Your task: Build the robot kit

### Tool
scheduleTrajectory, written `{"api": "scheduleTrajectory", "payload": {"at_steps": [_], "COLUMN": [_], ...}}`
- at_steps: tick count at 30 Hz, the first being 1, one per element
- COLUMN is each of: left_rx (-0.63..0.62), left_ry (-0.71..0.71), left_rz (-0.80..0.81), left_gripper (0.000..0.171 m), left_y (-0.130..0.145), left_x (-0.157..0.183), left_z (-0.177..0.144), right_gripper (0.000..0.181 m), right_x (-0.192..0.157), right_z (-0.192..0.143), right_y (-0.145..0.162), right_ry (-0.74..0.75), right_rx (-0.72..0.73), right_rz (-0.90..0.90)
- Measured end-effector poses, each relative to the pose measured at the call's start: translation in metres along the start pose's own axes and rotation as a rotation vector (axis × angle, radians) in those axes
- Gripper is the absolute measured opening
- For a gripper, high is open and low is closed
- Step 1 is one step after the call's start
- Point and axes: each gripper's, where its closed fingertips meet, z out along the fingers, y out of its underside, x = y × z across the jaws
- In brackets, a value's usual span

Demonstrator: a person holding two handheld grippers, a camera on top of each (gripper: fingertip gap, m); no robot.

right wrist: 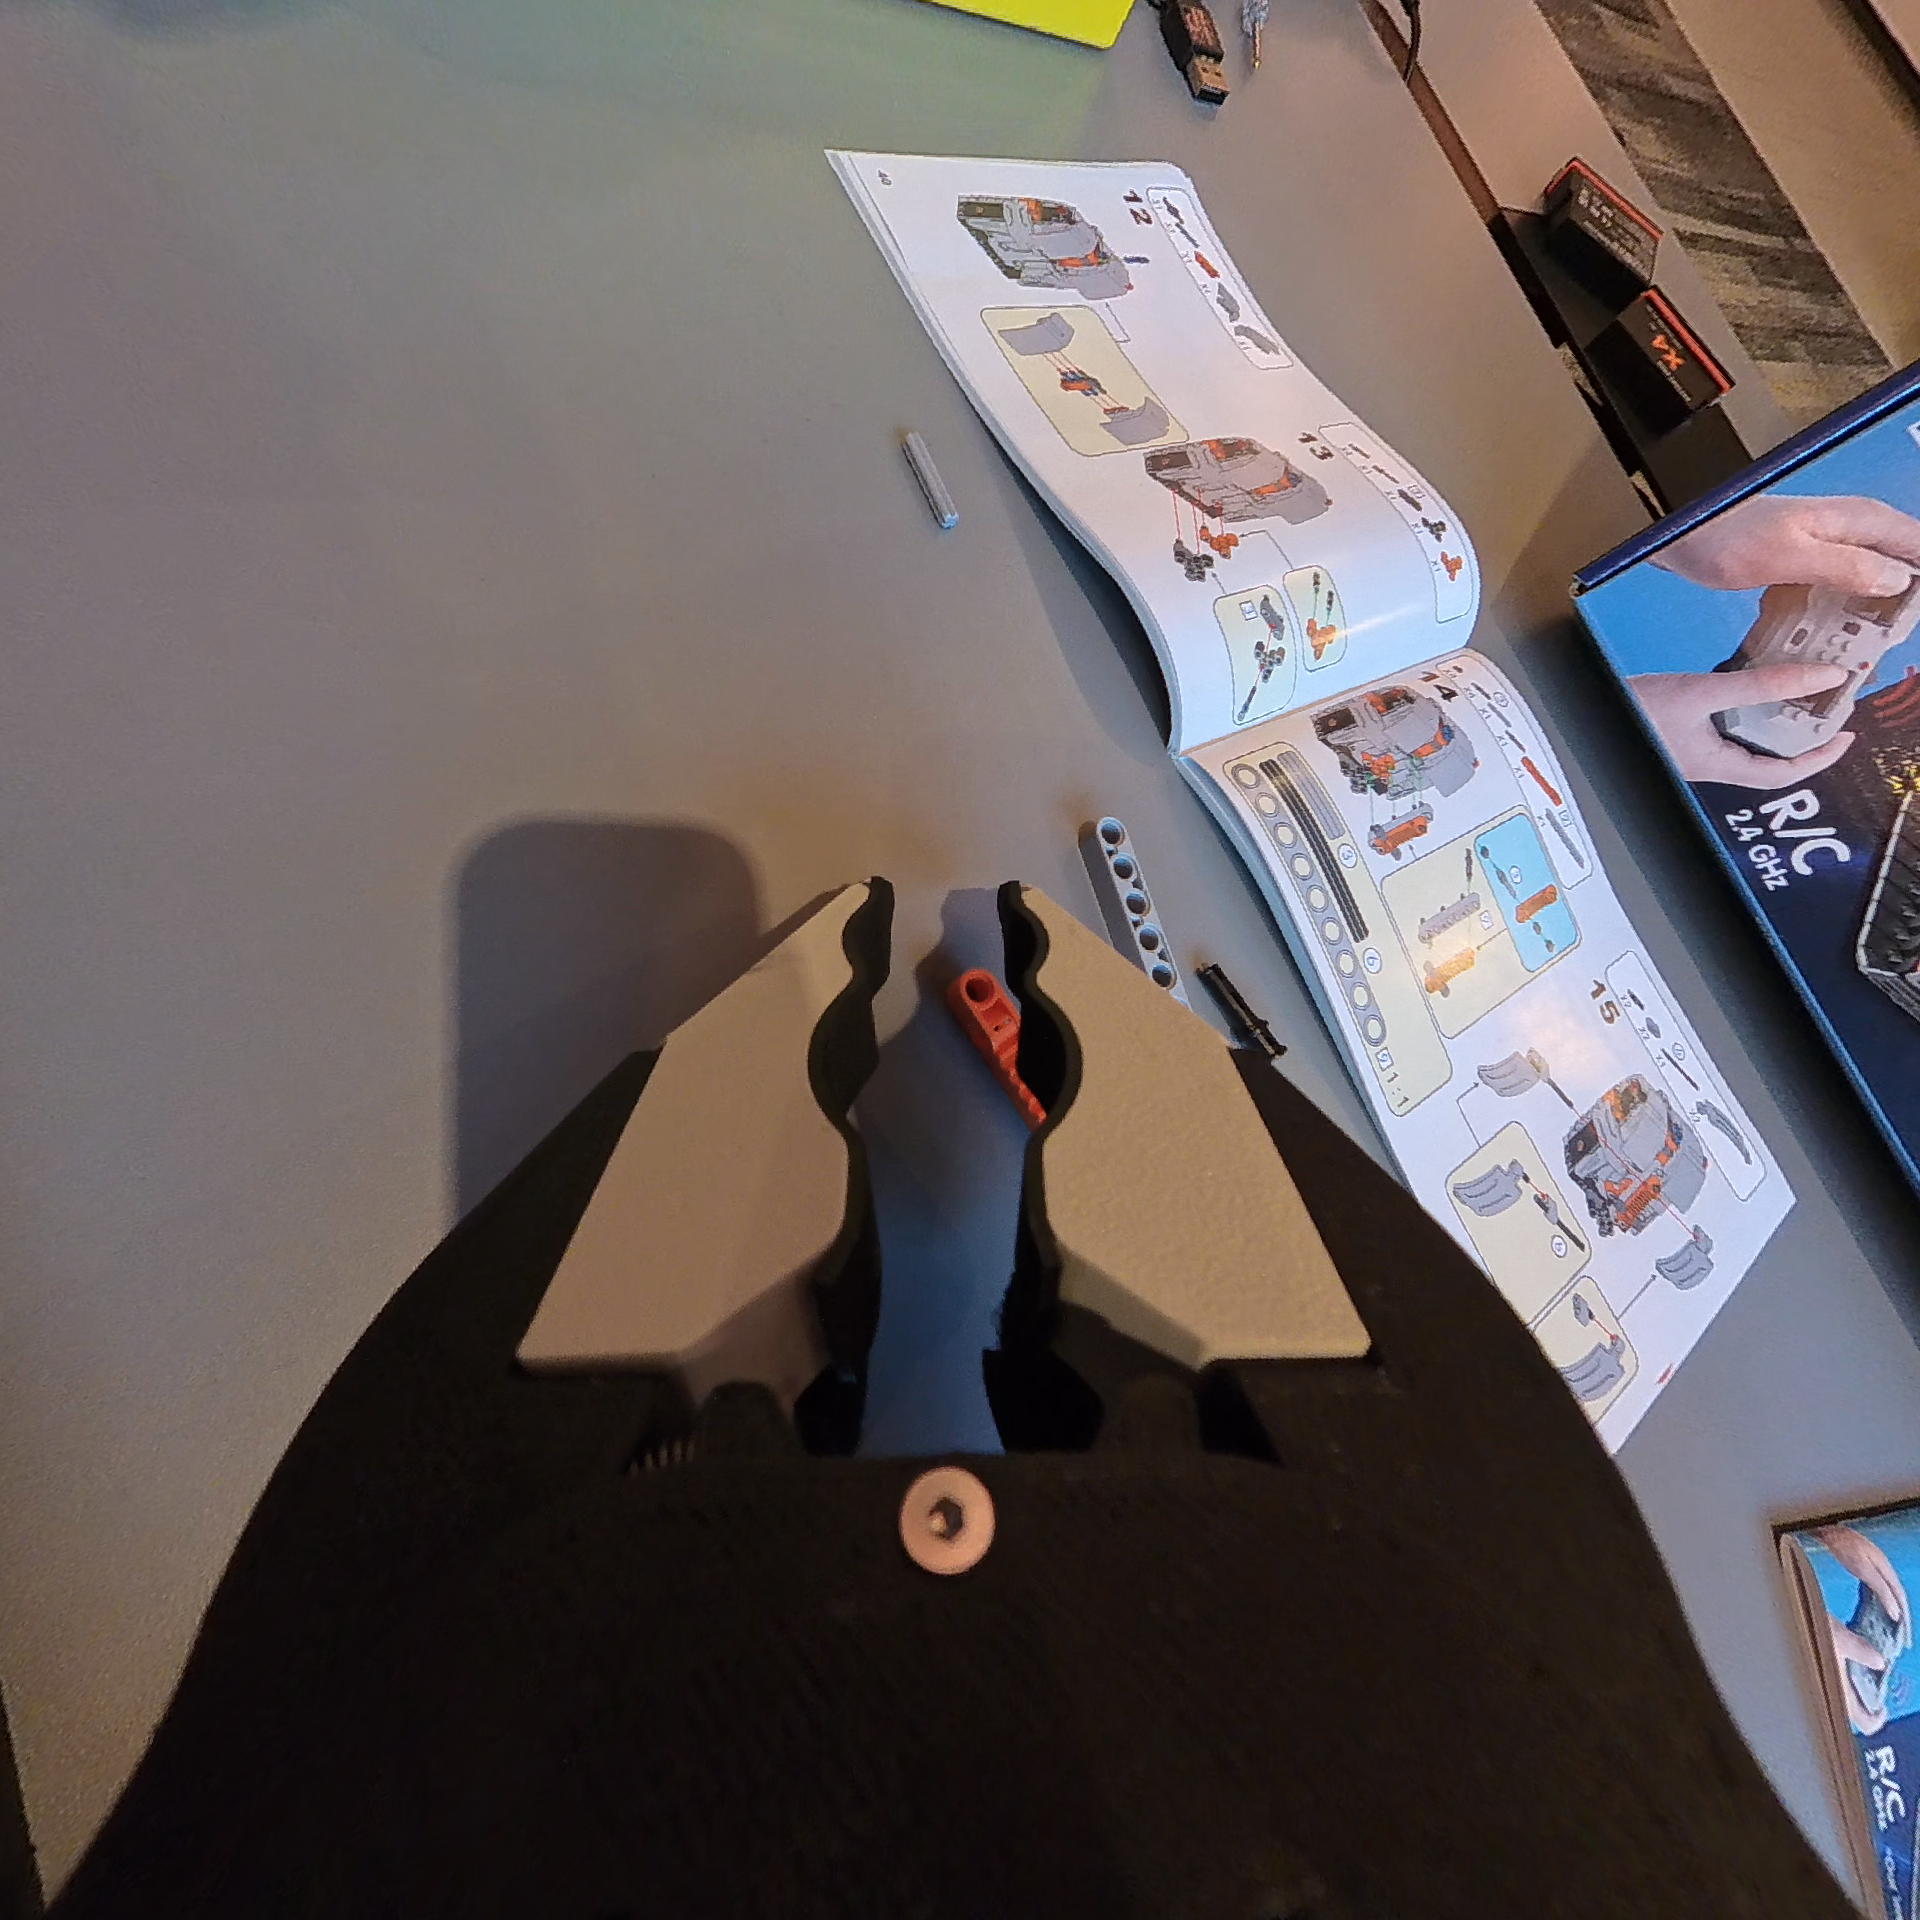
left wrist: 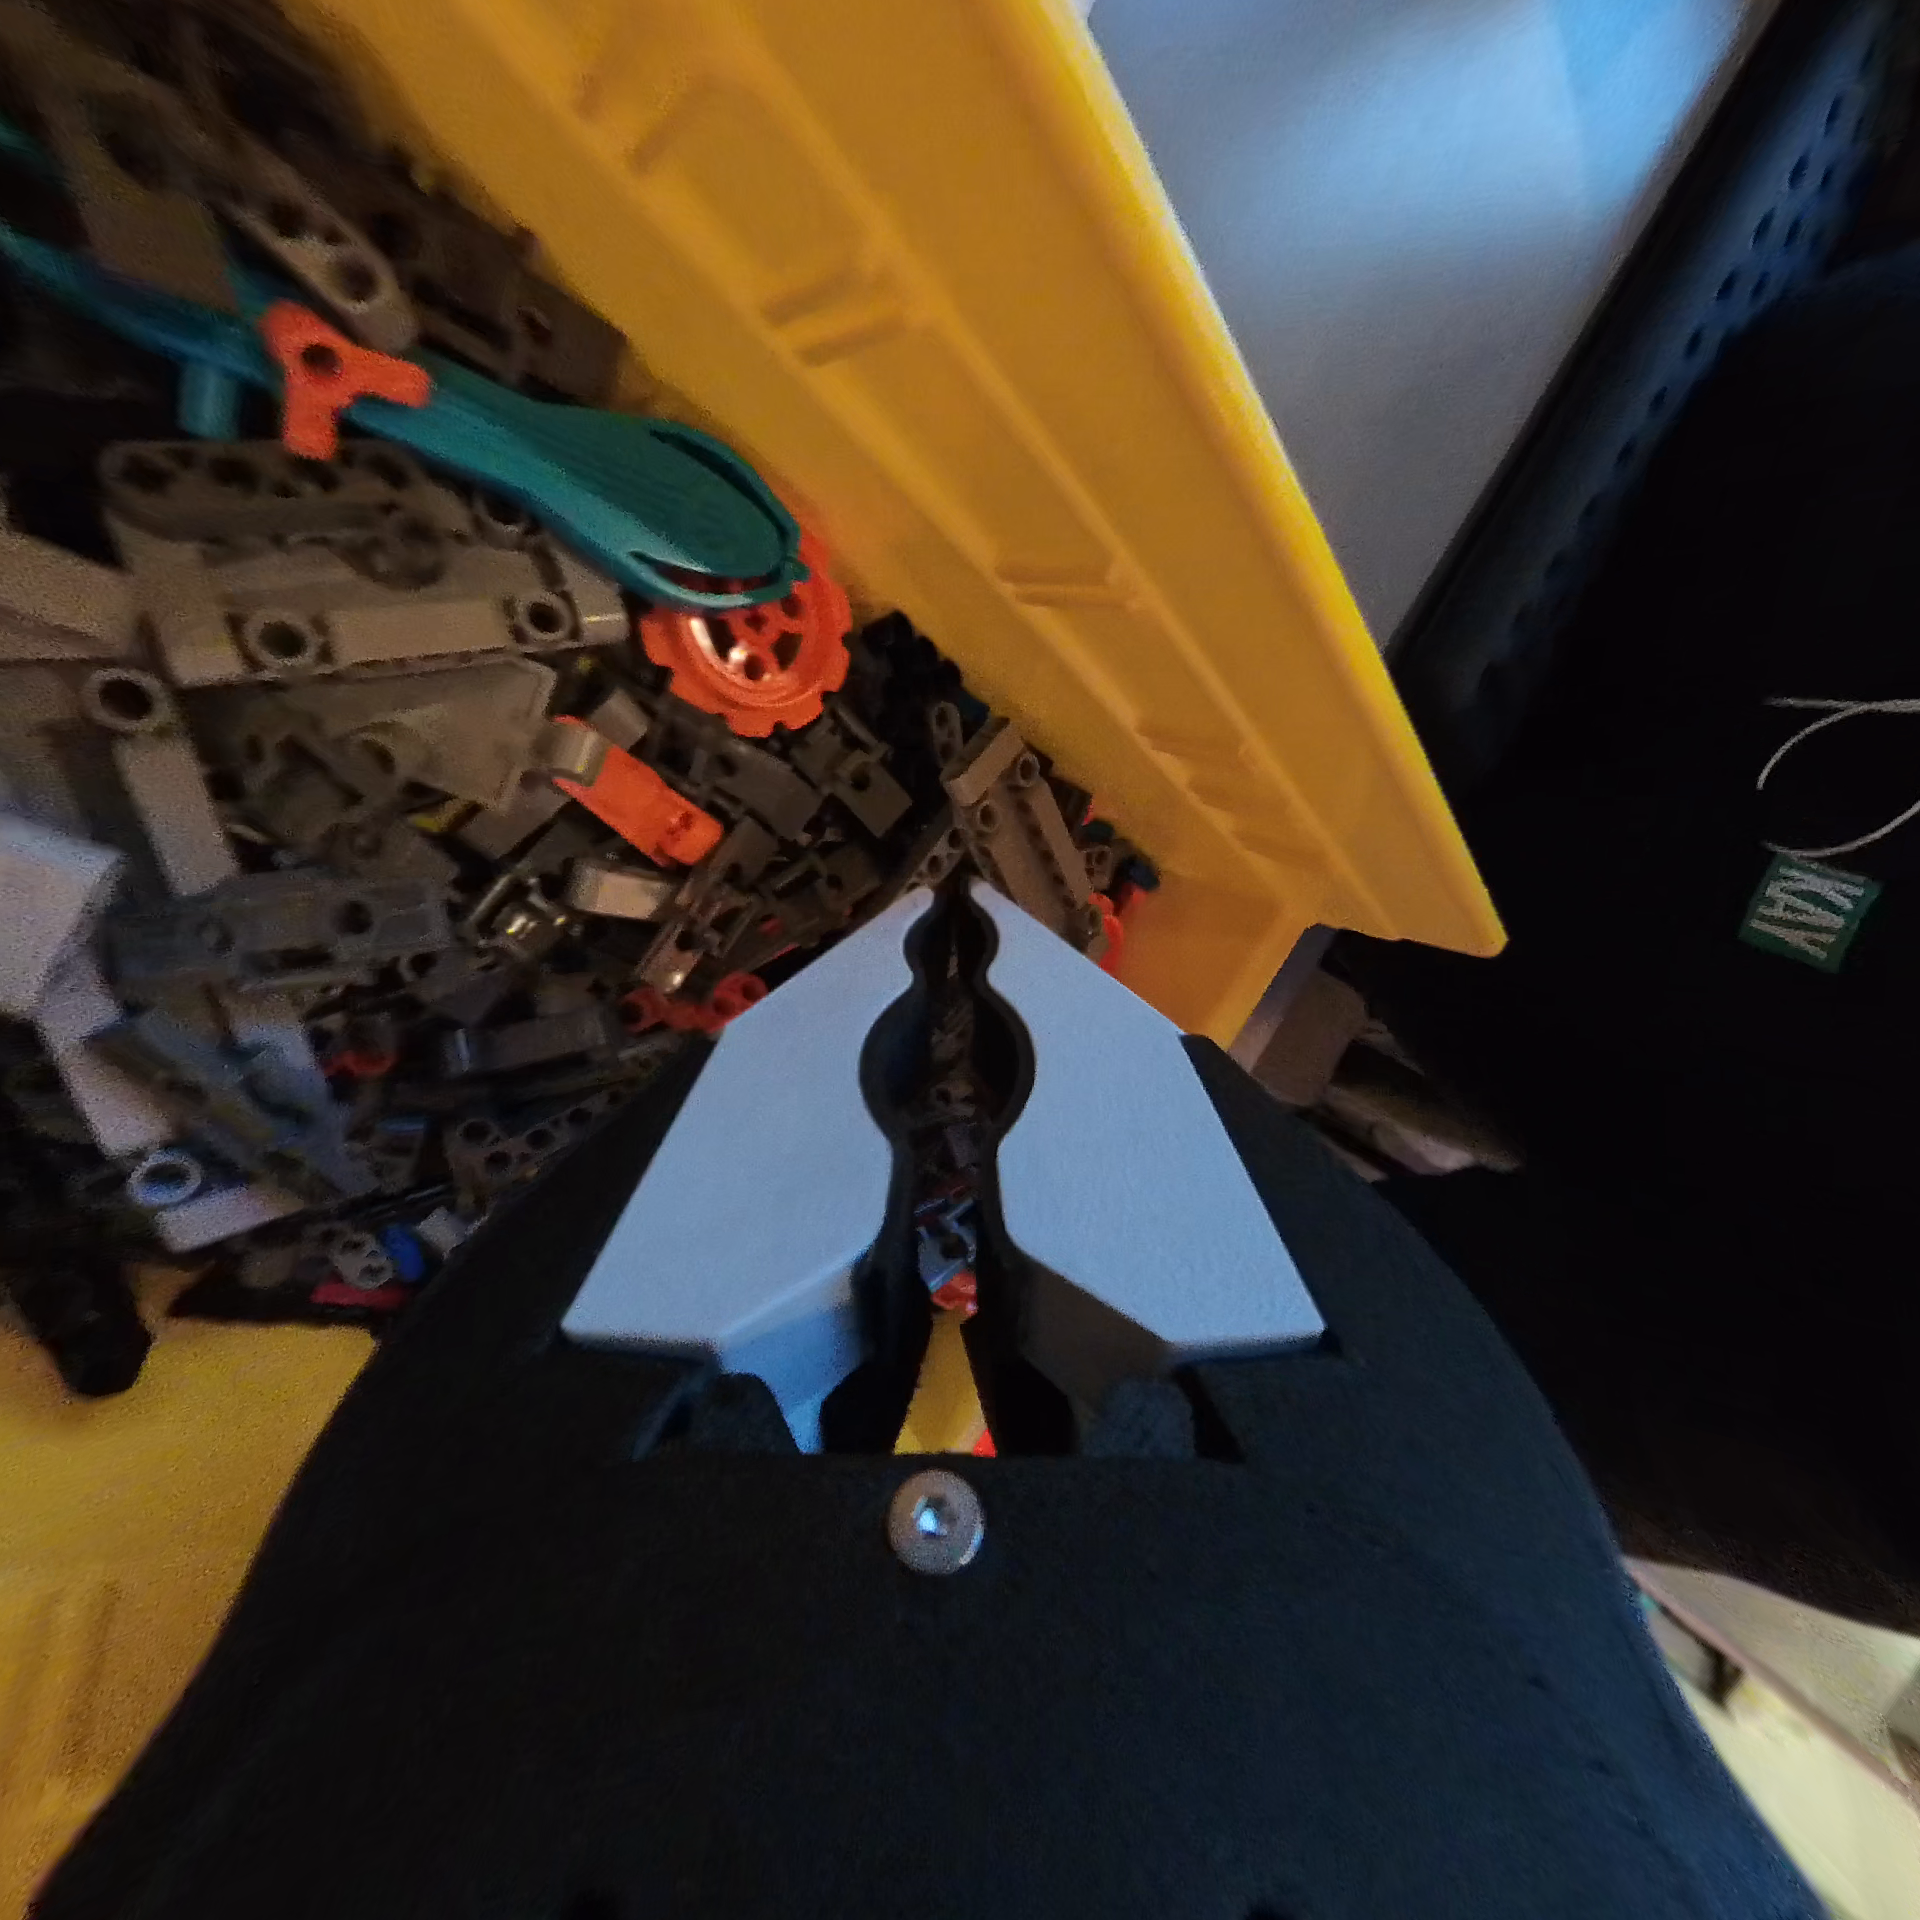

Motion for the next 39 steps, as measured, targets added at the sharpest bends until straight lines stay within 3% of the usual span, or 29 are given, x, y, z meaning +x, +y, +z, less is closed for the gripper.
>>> {"api": "scheduleTrajectory", "payload": {"at_steps": [3,5,11,17,20,24,27,29,33,37,39], "left_rx": [0.084,0.071,-0.061,-0.173,-0.193,-0.18,-0.096,0.029,0.297,0.435,0.498], "left_ry": [0.02,0.071,-0.034,-0.031,-0.032,-0.037,-0.046,-0.067,-0.187,-0.374,-0.284], "left_rz": [-0.063,-0.139,-0.155,-0.168,-0.149,-0.141,-0.156,-0.195,-0.357,-0.433,-0.41], "left_gripper": [0.0,0.032,0.023,0.022,0.007,0.005,0.006,0.005,0.005,0.006,0.014], "left_y": [-0.005,-0.008,-0.007,0.007,0.006,0.006,0.004,-0.003,-0.018,-0.026,-0.039], "left_x": [-0.004,0.002,-0.001,0.001,0.001,-0.001,-0.005,-0.013,-0.056,-0.102,-0.095], "left_z": [-0.012,-0.005,0.02,0.034,0.038,0.034,0.017,-0.004,-0.05,-0.078,-0.078], "right_gripper": [0.019,0.019,0.019,0.019,0.019,0.019,0.019,0.019,0.019,0.019,0.019], "right_x": [0.0,0.0,0.0,0.0,0.0,0.0,0.0,0.0,0.0,0.001,0.002], "right_z": [0.0,0.0,0.0,0.0,0.0,0.0,0.0,0.0,0.0,0.001,0.001], "right_y": [0.0,0.0,0.0,0.0,0.0,0.0,0.0,0.0,0.0,0.0,0.0], "right_ry": [-0.001,-0.002,-0.003,-0.004,-0.004,-0.004,-0.005,-0.005,-0.005,-0.005,-0.006], "right_rx": [0.0,0.0,0.002,0.002,0.002,0.002,0.003,0.003,0.003,0.005,0.008], "right_rz": [0.001,0.004,0.007,0.009,0.01,0.01,0.011,0.01,0.015,0.023,0.029]}}
